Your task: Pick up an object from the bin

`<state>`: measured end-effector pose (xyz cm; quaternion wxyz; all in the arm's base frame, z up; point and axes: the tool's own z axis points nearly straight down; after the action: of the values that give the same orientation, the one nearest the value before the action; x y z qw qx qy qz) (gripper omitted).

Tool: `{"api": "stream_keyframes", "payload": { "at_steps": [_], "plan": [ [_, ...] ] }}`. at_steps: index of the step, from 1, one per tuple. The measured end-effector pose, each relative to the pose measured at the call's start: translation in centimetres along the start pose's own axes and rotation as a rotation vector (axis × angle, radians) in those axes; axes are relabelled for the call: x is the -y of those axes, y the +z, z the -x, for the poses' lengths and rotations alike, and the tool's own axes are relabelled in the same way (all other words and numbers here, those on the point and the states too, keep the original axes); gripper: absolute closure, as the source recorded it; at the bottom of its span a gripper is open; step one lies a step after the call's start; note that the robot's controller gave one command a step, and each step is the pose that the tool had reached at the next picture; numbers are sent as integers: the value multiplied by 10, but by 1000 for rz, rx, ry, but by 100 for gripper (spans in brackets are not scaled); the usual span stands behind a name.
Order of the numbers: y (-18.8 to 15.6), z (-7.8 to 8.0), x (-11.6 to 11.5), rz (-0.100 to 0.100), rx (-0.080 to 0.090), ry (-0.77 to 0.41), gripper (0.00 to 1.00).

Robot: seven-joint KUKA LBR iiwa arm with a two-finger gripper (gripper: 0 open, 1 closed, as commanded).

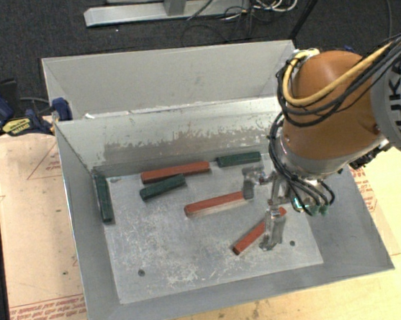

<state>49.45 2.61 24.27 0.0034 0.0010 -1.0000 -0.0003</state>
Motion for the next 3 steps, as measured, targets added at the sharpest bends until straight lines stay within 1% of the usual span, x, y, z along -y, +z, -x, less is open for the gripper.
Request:
{"api": "stream_keyframes", "payload": {
  "at_steps": [1,2,3],
  "plan": [
    [139,5,11,0,-1,93,0],
    [174,0,50,1,8,199,0],
    [173,0,48,2,6,197,100]
  ]
}}
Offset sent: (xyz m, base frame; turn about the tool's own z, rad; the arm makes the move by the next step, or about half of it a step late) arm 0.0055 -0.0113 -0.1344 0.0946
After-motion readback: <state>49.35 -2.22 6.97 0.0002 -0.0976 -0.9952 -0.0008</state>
